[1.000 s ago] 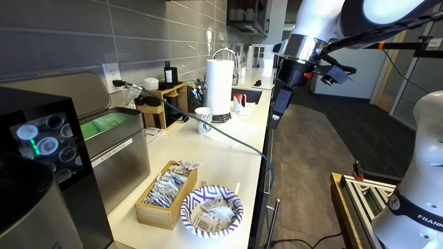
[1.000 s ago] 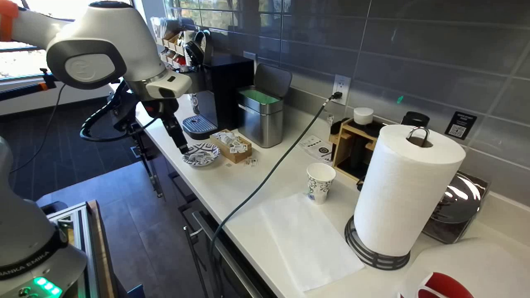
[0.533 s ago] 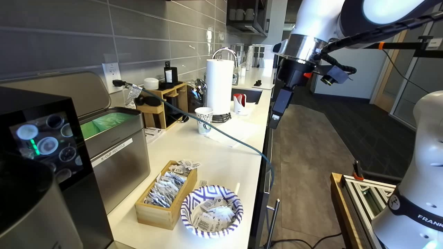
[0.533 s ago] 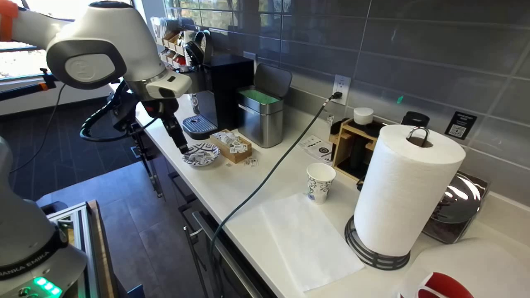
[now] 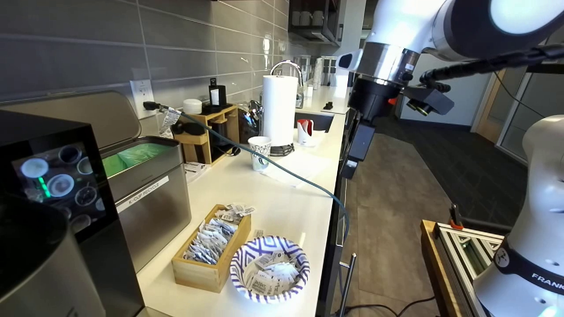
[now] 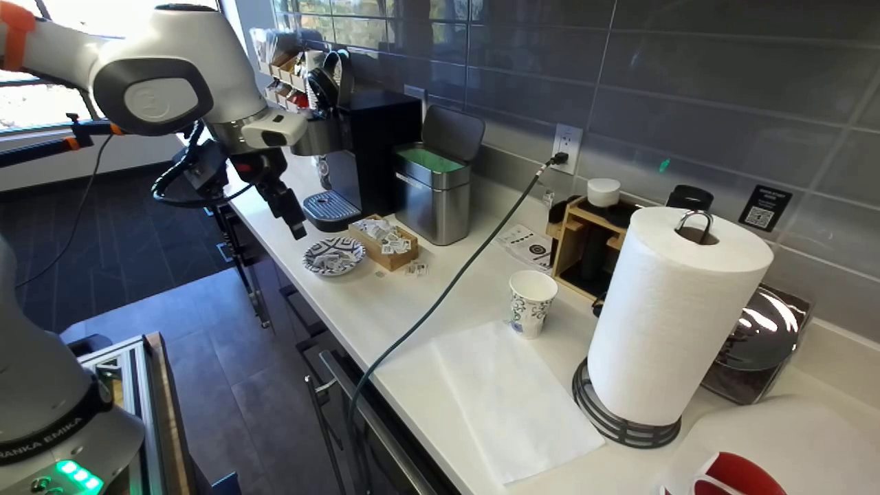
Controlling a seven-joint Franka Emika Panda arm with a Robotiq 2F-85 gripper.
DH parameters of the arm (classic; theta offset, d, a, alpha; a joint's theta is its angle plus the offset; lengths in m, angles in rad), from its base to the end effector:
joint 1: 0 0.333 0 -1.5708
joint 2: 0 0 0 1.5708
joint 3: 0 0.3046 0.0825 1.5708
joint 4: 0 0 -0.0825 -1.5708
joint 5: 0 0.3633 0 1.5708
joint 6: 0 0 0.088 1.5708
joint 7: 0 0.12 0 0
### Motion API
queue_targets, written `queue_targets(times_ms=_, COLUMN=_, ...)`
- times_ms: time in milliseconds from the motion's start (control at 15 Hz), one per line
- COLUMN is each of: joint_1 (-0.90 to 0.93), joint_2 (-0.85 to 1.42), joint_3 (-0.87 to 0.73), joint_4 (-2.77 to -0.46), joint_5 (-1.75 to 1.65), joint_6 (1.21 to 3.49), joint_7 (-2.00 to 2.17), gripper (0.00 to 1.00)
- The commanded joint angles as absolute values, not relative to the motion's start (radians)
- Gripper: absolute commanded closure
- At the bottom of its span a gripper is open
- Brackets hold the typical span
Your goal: Put some of the contents of the white plate into the wooden bowl
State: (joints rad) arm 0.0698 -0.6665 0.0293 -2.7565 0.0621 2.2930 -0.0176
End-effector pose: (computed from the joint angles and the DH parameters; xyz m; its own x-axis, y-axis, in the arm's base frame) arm 0.3415 0.0353 0.4149 0.9769 0.0711 0.2016 0.0791 -0.9963 -0.0323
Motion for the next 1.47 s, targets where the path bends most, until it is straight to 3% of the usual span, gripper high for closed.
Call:
queue_targets(times_ms=0, joint_1=0.113, joint_2=-0.594, joint_3=0.112, joint_4=-2.731, joint_5=0.074, joint_6=2.317, joint_7=0.062, gripper=0.00)
queue_targets(times_ms=467, joint_1=0.122, joint_2=-0.419, joint_3=0.248, joint_4=-2.679, joint_5=0.086, joint_6=2.500, joint_7=0.330, gripper=0.00)
queue_targets(times_ms=1000, joint_1=0.128, joint_2=-0.457, joint_3=0.232, joint_4=-2.695, joint_5=0.072, joint_6=2.482, joint_7=0.305, gripper=0.00)
queue_targets(times_ms=1400, joint_1=0.188, joint_2=-0.323, joint_3=0.249, joint_4=-2.709, joint_5=0.129, joint_6=2.644, joint_7=0.302, gripper=0.00)
